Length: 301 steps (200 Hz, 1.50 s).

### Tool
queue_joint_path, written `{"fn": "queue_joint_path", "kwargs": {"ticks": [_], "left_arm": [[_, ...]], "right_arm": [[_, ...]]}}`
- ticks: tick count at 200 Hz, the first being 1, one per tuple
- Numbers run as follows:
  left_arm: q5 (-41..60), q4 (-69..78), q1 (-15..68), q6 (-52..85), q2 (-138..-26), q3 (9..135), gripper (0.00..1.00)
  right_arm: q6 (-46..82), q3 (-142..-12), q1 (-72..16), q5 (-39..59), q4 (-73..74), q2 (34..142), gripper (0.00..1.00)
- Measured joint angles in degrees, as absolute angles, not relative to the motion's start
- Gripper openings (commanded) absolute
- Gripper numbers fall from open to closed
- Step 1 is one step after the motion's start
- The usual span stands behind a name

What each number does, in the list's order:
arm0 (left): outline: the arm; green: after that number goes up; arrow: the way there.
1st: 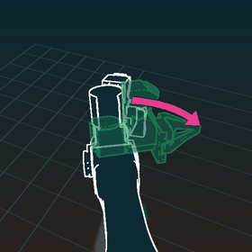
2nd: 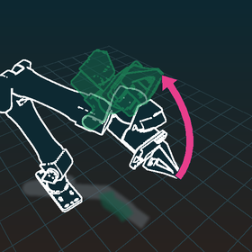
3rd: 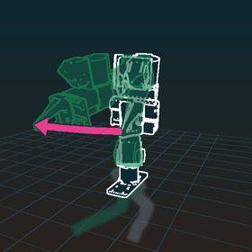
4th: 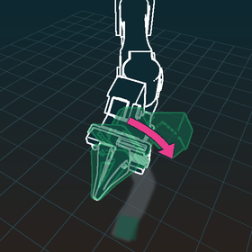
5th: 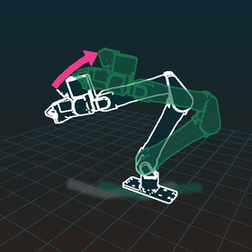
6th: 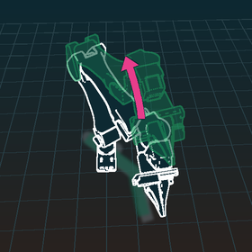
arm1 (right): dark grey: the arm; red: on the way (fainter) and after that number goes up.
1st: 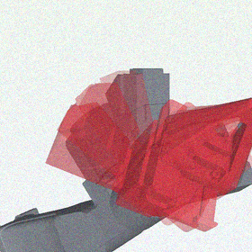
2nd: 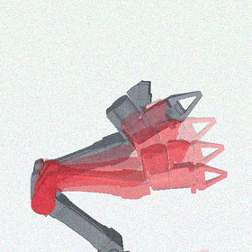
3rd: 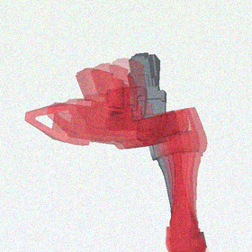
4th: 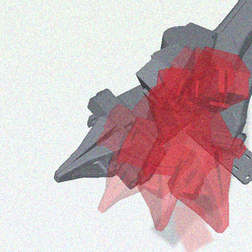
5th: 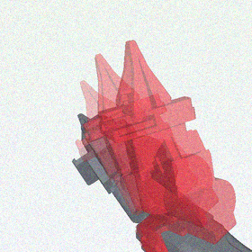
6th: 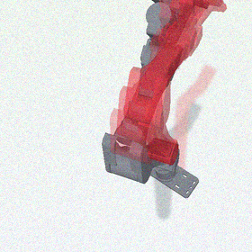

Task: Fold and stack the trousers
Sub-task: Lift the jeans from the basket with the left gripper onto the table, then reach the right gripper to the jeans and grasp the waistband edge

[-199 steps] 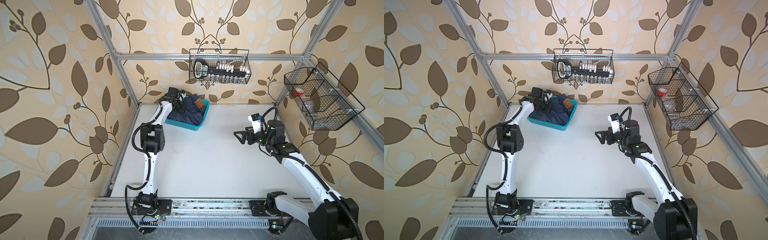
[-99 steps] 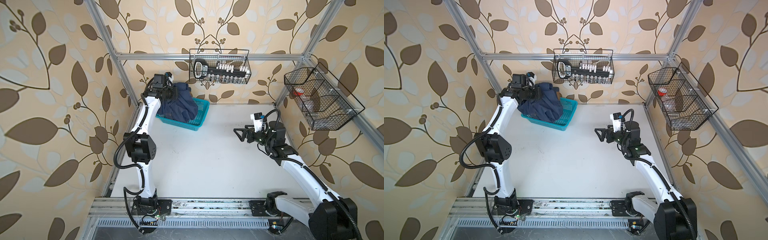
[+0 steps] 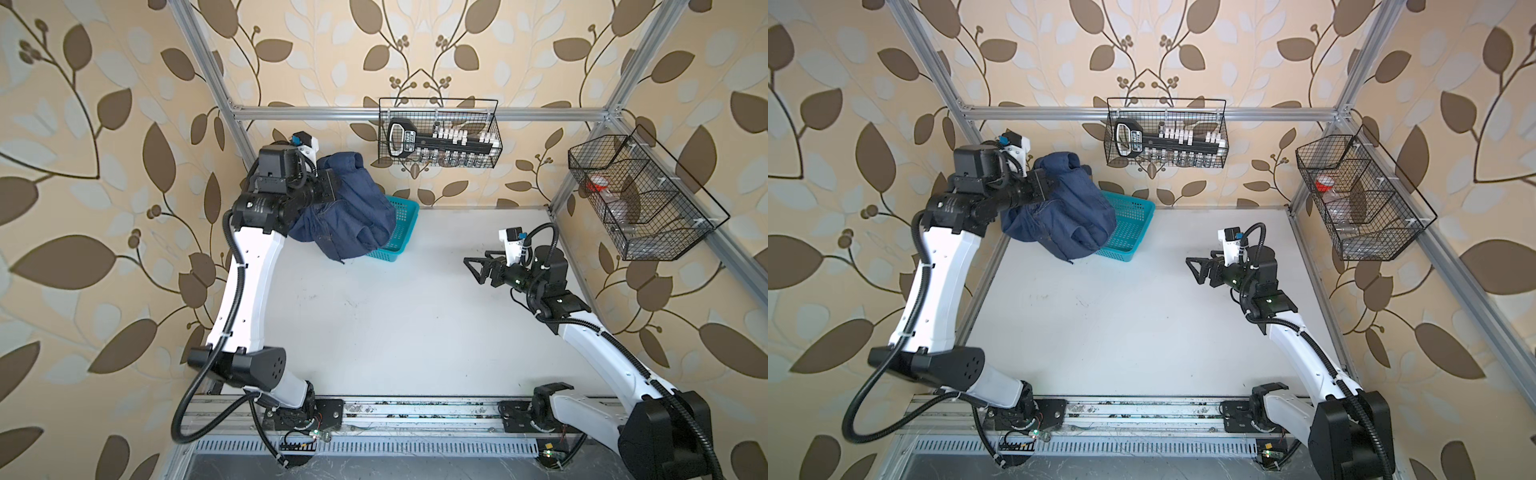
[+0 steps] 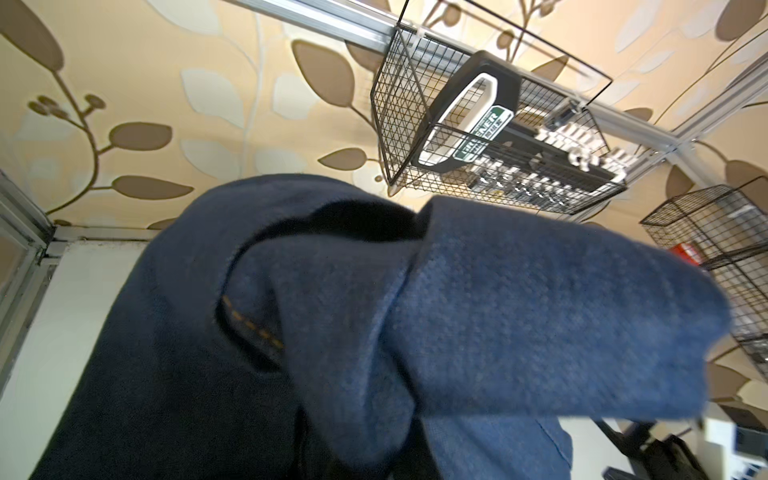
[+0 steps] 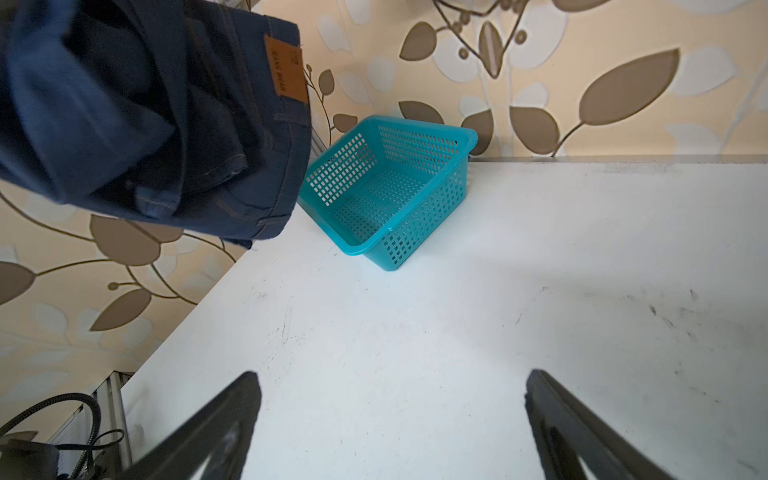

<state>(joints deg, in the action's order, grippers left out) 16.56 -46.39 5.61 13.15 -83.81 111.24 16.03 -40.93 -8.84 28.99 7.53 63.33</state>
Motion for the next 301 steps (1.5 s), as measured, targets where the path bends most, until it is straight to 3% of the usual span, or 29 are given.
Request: {"fn": "queue_joint_path", "kwargs": {"ticks": [58, 109, 115, 143, 193, 213, 226, 245, 254, 261, 277, 301], "left_arm": [[19.1, -45.6, 13.9, 19.9, -70.0, 88.2, 0.00], [18.6, -36.4, 27.6, 26.8, -75.4, 67.4, 0.00], [18.6, -34.7, 29.2, 27.6, -76.9, 65.9, 0.05], [16.8, -31.0, 33.0, 29.0, -84.9, 65.0, 0.03], [-3.0, -32.8, 28.3, 33.8, -91.8, 69.3, 0.06], [-7.1, -32.8, 23.7, 37.8, -91.8, 69.3, 0.14], [-9.4, -32.9, 21.3, 39.7, -91.7, 69.0, 0.36], [-11.6, -32.8, 18.7, 42.2, -90.7, 67.0, 0.48], [-12.3, -33.3, 18.3, 42.5, -90.1, 66.0, 0.79], [-12.7, -33.8, 18.3, 42.4, -89.6, 65.5, 0.90], [-13.2, -35.7, 18.3, 41.8, -88.3, 65.3, 0.99], [-14.1, -39.3, 17.8, 38.6, -83.8, 65.3, 0.99]], "right_arm": [[16.6, -39.5, -9.4, 29.8, 9.0, 64.7, 1.00], [17.9, -36.1, -9.4, 29.8, 8.7, 62.8, 1.00], [18.0, -35.5, -9.4, 29.6, 8.0, 62.1, 1.00], [18.0, -33.8, -9.4, 28.5, 4.8, 58.4, 1.00], [18.0, -29.9, -13.8, 26.0, -0.3, 49.0, 1.00], [18.3, -27.5, -18.1, 24.2, -0.7, 46.1, 1.00], [18.4, -26.1, -22.1, 22.1, -0.7, 45.4, 1.00], [17.8, -25.4, -28.8, 18.3, -0.7, 46.5, 1.00], [17.2, -25.4, -32.2, 16.3, -0.2, 48.0, 1.00], [16.8, -25.4, -34.1, 15.0, 0.4, 49.3, 1.00], [16.2, -25.4, -38.9, 12.3, 2.9, 53.6, 1.00], [15.2, -25.5, -44.2, 9.3, 8.8, 62.0, 1.00]]}}
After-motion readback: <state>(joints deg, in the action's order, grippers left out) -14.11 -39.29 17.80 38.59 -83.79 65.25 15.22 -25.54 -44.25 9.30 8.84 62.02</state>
